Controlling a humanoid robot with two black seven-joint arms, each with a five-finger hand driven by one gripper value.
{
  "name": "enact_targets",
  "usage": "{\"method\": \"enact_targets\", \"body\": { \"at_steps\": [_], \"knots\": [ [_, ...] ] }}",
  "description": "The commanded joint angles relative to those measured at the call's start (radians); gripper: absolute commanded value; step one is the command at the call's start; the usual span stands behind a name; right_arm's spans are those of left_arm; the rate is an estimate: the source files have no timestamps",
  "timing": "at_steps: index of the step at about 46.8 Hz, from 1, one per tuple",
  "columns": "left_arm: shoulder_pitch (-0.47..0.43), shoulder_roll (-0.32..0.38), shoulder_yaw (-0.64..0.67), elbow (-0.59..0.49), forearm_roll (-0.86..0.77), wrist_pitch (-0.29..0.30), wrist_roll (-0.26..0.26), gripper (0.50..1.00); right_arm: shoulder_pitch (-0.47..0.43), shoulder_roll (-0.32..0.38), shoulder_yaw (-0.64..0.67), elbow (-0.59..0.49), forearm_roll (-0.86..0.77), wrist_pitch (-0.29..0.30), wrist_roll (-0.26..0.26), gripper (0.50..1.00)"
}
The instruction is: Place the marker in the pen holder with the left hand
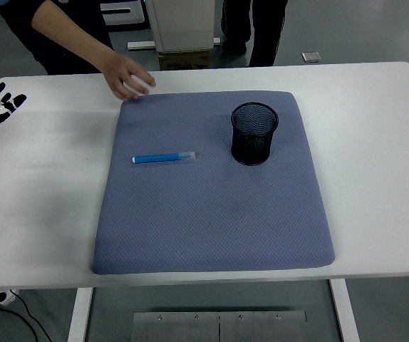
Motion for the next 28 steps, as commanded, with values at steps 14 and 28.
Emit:
{"method": "enact_targets", "body": {
  "at_steps": [14, 28],
  "knots": [
    [0.017, -0.003, 0.000, 0.002, 0.003, 0.003, 0.000, 1.000, 0.000, 0.000, 0.000, 0.000, 0.000, 0.000, 0.000, 1.000],
    [0.005, 0.014, 0.000, 0.003, 0.003, -0.005, 0.000, 1.000, 0.000, 0.000, 0.000, 0.000, 0.000, 0.000, 0.000, 1.000]
  ]
}}
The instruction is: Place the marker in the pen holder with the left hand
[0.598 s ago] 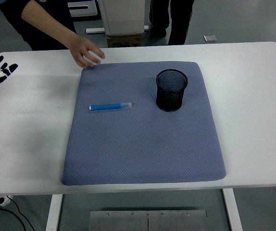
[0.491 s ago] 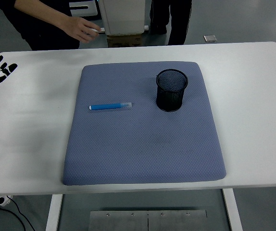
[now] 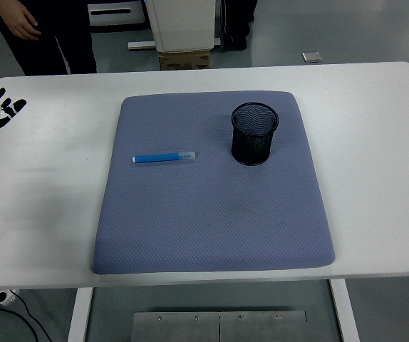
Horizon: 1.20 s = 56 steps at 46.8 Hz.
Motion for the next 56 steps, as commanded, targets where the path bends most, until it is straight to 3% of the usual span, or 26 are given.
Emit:
{"method": "enact_targets", "body": {
  "at_steps": [1, 9, 17, 27, 34, 37, 50, 56],
  "knots": [
    [-0.002, 0.007, 0.001, 0.000, 0.001, -0.003, 0.000, 1.000, 0.000, 0.000, 0.000, 0.000, 0.000, 0.000, 0.000, 1.000],
    [0.013, 0.003, 0.001, 0.000, 0.000, -0.009, 0.000, 1.000, 0.000, 0.000, 0.000, 0.000, 0.000, 0.000, 0.000, 1.000],
    [0.007, 0.004, 0.000, 0.000, 0.000, -0.080, 0.000, 1.000, 0.000, 0.000, -0.002, 0.000, 0.000, 0.000, 0.000, 1.000],
    [-0.004, 0.003, 0.003, 0.000, 0.003, -0.088, 0.002, 1.000, 0.000, 0.000, 0.000, 0.000, 0.000, 0.000, 0.000, 1.000],
    [-0.010, 0.003, 0.004, 0.000, 0.003, -0.080, 0.127, 1.000, 0.000, 0.000, 0.000, 0.000, 0.000, 0.000, 0.000, 1.000],
    [-0.011, 0.004, 0.006, 0.000, 0.010, -0.079, 0.157, 1.000, 0.000, 0.000, -0.002, 0.000, 0.000, 0.000, 0.000, 1.000],
    [-0.099, 0.033, 0.032, -0.003, 0.176, -0.074, 0.164, 1.000, 0.000, 0.000, 0.000, 0.000, 0.000, 0.000, 0.000, 1.000],
    [-0.181, 0.018, 0.124, -0.022, 0.233, -0.051, 0.180, 1.000, 0.000, 0.000, -0.002, 0.000, 0.000, 0.000, 0.000, 1.000]
  ]
}}
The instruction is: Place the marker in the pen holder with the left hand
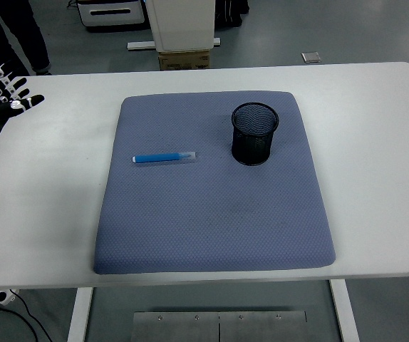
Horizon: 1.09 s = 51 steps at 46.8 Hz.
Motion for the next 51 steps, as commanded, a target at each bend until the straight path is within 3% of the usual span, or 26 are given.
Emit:
{"method": "enact_targets", "body": {
  "at_steps": [1, 9, 23, 40, 45, 46, 51],
  "knots": [
    [-0.053, -0.010, 0.063, -0.015, 0.016, 0.027, 0.011, 1.000, 0.000, 0.000, 0.000, 0.000, 0.000, 0.000, 0.000, 1.000],
    [-0.156, -0.013, 0.217, -0.024, 0.019, 0.039, 0.009, 1.000, 0.000, 0.000, 0.000, 0.000, 0.000, 0.000, 0.000, 1.000],
    [-0.252, -0.016, 0.476, -0.052, 0.010, 0.042, 0.001, 1.000, 0.000, 0.000, 0.000, 0.000, 0.000, 0.000, 0.000, 1.000],
    [-0.430, -0.126, 0.818, -0.098, 0.016, 0.065, -0.003, 1.000, 0.000, 0.000, -0.001, 0.000, 0.000, 0.000, 0.000, 1.000],
    [-0.467, -0.140, 0.869, -0.113, 0.016, 0.074, -0.015, 1.000, 0.000, 0.000, 0.000, 0.000, 0.000, 0.000, 0.000, 1.000],
    [-0.517, -0.164, 0.922, -0.124, 0.018, 0.076, -0.023, 1.000, 0.000, 0.000, 0.000, 0.000, 0.000, 0.000, 0.000, 1.000],
    [-0.574, -0.168, 1.022, -0.141, 0.019, 0.068, -0.051, 1.000, 0.000, 0.000, 0.000, 0.000, 0.000, 0.000, 0.000, 1.000]
  ]
}}
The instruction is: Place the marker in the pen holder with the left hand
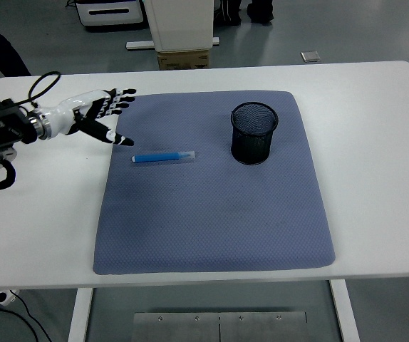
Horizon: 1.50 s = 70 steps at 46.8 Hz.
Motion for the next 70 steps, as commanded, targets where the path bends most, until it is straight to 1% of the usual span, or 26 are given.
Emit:
{"method": "enact_targets", "body": {
  "at_steps": [1, 5, 6, 9, 15, 17, 18, 25, 28, 33, 39, 41, 46, 57, 64, 70],
  "knots": [
    [-0.046, -0.006, 0.079, -0.015, 0.001, -0.003, -0.033, 1.000, 0.001, 0.000, 0.000, 0.000, 0.000, 0.000, 0.000, 1.000],
    [-0.078, -0.024, 0.152, -0.035, 0.002, -0.003, -0.107, 1.000, 0.001, 0.000, 0.000, 0.000, 0.000, 0.000, 0.000, 1.000],
    [-0.083, -0.032, 0.166, -0.039, 0.004, -0.003, -0.117, 1.000, 0.001, 0.000, 0.000, 0.000, 0.000, 0.000, 0.000, 1.000],
    [-0.088, -0.061, 0.202, -0.044, 0.004, 0.000, -0.127, 1.000, 0.001, 0.000, 0.000, 0.000, 0.000, 0.000, 0.000, 1.000],
    [-0.088, -0.107, 0.220, -0.045, 0.056, 0.007, -0.122, 1.000, 0.001, 0.000, 0.000, 0.000, 0.000, 0.000, 0.000, 1.000],
    [-0.088, -0.118, 0.220, -0.045, 0.074, 0.008, -0.114, 1.000, 0.001, 0.000, 0.000, 0.000, 0.000, 0.000, 0.000, 1.000],
    [-0.089, -0.123, 0.220, -0.045, 0.079, 0.008, -0.102, 1.000, 0.001, 0.000, 0.000, 0.000, 0.000, 0.000, 0.000, 1.000],
    [-0.104, -0.136, 0.222, -0.045, 0.082, 0.011, 0.027, 1.000, 0.001, 0.000, 0.000, 0.000, 0.000, 0.000, 0.000, 1.000],
    [-0.110, -0.139, 0.222, -0.045, 0.082, 0.021, 0.050, 1.000, 0.001, 0.000, -0.001, 0.000, 0.000, 0.000, 0.000, 1.000],
    [-0.132, -0.170, 0.222, -0.045, 0.082, 0.040, 0.053, 1.000, 0.001, 0.000, 0.000, 0.000, 0.000, 0.000, 0.000, 1.000],
    [-0.164, -0.184, 0.231, -0.045, 0.085, 0.038, 0.053, 1.000, 0.001, 0.000, 0.000, 0.000, 0.000, 0.000, 0.000, 1.000],
    [-0.173, -0.201, 0.235, -0.045, 0.139, 0.034, 0.050, 1.000, 0.001, 0.000, 0.000, 0.000, 0.000, 0.000, 0.000, 1.000],
    [-0.178, -0.204, 0.235, -0.045, 0.243, 0.032, 0.048, 1.000, 0.001, 0.000, 0.000, 0.000, 0.000, 0.000, 0.000, 1.000],
    [-0.189, -0.213, 0.235, -0.045, 0.358, 0.029, 0.047, 1.000, 0.001, 0.000, -0.001, 0.000, 0.000, 0.000, 0.000, 1.000],
    [-0.187, -0.224, 0.240, -0.045, 0.375, 0.027, 0.057, 1.000, 0.001, 0.000, 0.000, 0.000, 0.000, 0.000, 0.000, 1.000],
    [-0.187, -0.227, 0.243, -0.044, 0.375, 0.027, 0.088, 1.000, 0.001, 0.000, 0.000, 0.000, 0.000, 0.000, 0.000, 1.000]
  ]
}}
